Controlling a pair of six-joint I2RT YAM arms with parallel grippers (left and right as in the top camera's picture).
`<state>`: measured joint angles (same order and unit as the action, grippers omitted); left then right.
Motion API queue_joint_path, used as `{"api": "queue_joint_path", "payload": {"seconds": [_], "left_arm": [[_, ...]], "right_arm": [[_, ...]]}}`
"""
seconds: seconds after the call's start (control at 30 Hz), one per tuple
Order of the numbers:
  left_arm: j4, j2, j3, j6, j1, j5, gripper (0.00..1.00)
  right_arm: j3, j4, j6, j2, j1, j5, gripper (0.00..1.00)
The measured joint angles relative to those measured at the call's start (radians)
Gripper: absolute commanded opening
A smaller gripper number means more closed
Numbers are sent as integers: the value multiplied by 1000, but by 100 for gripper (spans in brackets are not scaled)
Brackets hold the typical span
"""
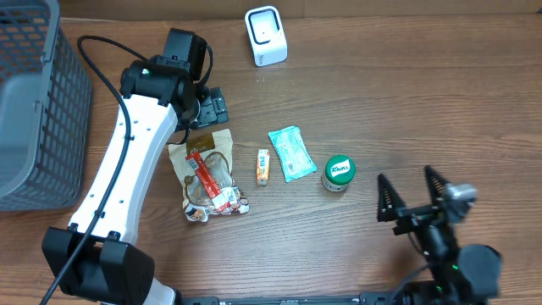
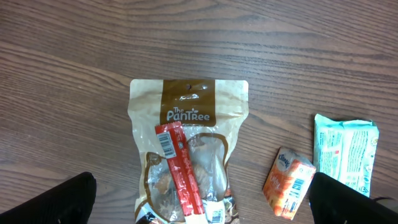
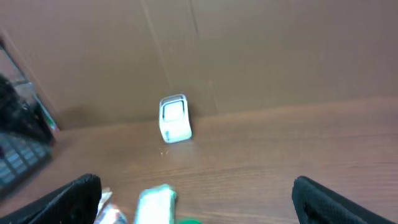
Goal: Scan the item barcode
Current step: 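Reach the right gripper to the green-lidded jar and lower onto it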
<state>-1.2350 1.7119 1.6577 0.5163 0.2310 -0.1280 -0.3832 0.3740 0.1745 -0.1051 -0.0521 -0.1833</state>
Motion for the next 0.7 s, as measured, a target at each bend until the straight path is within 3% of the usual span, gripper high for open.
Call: {"api": "queue_joint_path", "payload": {"seconds": [0.17, 0.43, 0.53, 0.67, 0.7], "left_arm": [[0, 0, 0, 0, 0, -4, 100], [0, 0, 1, 0, 0, -5, 100], [0, 0, 1, 0, 0, -5, 100], [0, 0, 1, 0, 0, -5, 100], [0, 0, 1, 0, 0, -5, 100]], "right_arm": [[-393, 270, -3, -225, 0, 7, 100], [-1056, 858, -19, -778, 0, 8, 100], [-1212, 973, -16, -968, 0, -25, 100], [-1270, 1025, -10, -1146, 0, -151, 100], [-1270, 1034, -10, -1183, 0, -193, 91]]}}
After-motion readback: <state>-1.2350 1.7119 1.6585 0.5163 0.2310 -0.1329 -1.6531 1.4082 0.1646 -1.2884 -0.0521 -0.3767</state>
